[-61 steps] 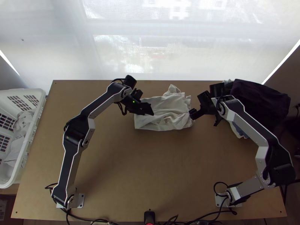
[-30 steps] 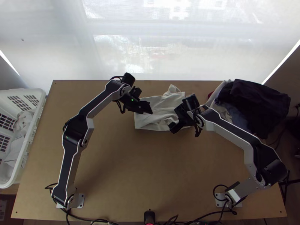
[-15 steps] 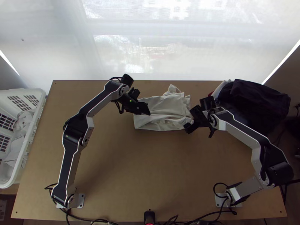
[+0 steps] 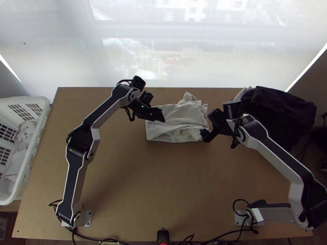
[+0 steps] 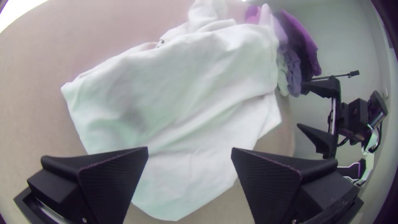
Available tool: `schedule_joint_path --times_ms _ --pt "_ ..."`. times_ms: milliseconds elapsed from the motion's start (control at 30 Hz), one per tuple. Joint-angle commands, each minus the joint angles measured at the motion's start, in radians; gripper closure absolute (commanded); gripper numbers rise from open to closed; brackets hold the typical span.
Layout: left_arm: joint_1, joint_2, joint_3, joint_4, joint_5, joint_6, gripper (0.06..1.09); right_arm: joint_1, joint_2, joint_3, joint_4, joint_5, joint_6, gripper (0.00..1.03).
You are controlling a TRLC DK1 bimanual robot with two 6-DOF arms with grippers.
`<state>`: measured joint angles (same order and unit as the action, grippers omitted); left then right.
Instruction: Fold the t-shirt
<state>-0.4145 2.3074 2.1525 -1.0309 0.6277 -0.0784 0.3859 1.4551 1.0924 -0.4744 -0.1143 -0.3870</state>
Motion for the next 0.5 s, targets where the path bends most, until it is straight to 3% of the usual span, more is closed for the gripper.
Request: schedule_joint_path --times_ms 0,200,467 --pt "-0.006 -0.022 0.027 -0.003 0.003 -0.018 0.11 0.176 -0.048 -0.028 0.023 0.071 -0.087 0.05" --pt "-0.012 0.000 0.027 0.005 0.003 -0.023 0.11 0.350 0.013 -0.157 0.280 0.189 -0.240 0.05" --pt "-0.020 0.041 0.038 0.008 0.001 -0.021 0.11 0.378 0.106 -0.224 0.611 0.254 -0.400 0.05"
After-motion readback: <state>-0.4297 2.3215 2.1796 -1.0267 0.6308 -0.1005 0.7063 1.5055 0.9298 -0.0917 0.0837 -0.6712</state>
